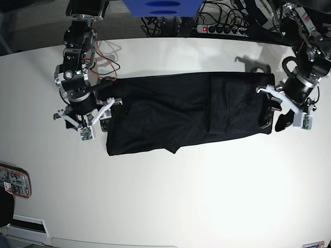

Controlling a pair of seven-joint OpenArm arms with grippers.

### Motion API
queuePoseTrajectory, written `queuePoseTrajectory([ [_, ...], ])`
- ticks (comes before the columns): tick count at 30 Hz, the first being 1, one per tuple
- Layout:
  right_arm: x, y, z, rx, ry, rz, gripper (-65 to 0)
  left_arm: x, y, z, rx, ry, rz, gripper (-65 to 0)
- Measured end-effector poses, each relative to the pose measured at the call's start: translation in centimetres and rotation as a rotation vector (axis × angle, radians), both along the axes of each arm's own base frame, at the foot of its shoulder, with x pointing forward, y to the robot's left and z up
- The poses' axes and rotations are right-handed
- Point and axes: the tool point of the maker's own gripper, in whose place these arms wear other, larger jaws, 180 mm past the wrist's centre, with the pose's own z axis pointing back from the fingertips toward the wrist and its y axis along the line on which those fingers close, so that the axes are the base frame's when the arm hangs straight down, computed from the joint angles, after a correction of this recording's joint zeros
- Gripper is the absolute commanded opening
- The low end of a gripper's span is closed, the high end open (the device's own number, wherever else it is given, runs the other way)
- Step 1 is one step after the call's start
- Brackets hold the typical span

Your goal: Fold the T-shirt properly

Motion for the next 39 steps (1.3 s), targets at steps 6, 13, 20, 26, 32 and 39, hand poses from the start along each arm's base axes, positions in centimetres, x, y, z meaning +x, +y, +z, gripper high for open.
queuePoseTrajectory([
  [6,1.7,0.8,1.2,-0.005,0.022,0.073,-25.8,-0.9,1.7,1.0,0.123,-0.107,0.043,-34.8],
  [13,4.7,-4.1,3.9,0.256,-0.051,-0.108,-27.3,-2.3,1.4,1.9,0.167,-0.270,0.093,-34.8],
  [20,3.4,-4.0,-0.1,0.354,0.068,-0.135,-27.4,-2.7,1.2,2.0,0.196,-0.301,0.102,-34.9],
  [26,0.5,-3.8,-5.5,0.387,0.239,-0.170,-27.3,-2.7,1.2,1.9,0.195,-0.299,0.105,-34.9],
  [32,0.7,-2.4,-6.9,0.483,0.265,-0.165,-27.3,-3.1,1.2,1.5,0.198,-0.282,0.103,-34.9],
  [39,0.5,-0.9,-7.9,0.487,0.295,-0.128,-27.3,-3.2,1.2,1.4,0.198,-0.277,0.103,-34.9],
])
